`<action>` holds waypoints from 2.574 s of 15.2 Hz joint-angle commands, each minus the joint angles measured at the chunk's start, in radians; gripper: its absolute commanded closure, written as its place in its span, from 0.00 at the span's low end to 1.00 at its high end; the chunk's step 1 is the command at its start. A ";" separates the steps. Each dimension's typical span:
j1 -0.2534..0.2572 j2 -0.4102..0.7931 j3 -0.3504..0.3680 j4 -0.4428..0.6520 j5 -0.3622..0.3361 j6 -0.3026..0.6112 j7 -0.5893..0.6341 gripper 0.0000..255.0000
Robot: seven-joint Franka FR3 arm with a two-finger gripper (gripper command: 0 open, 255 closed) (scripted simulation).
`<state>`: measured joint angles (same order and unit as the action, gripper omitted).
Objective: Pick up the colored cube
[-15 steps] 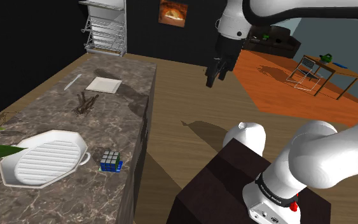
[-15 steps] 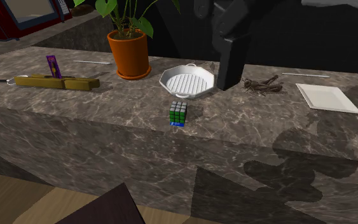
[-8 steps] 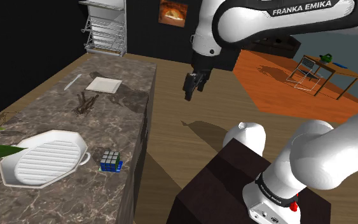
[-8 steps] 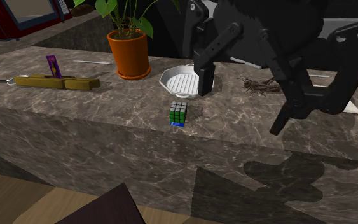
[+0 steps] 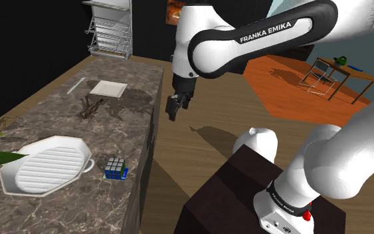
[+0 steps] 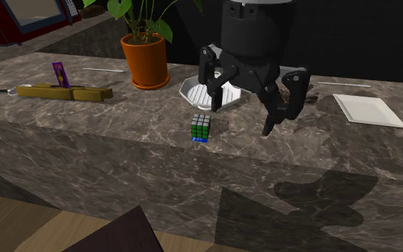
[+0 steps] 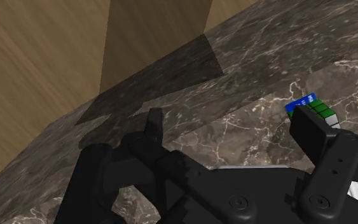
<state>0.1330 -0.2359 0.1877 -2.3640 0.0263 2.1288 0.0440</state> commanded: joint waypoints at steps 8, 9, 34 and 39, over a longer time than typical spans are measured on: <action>0.057 0.307 0.077 0.134 -0.068 0.166 0.066 0.00; 0.065 0.341 0.083 0.153 -0.080 0.179 0.074 0.00; 0.230 0.841 0.075 0.475 -0.264 0.330 0.180 1.00; 0.230 0.840 0.075 0.474 -0.264 0.331 0.180 1.00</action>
<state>0.3625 0.6041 0.2619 -1.8890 -0.2377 2.4595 0.2243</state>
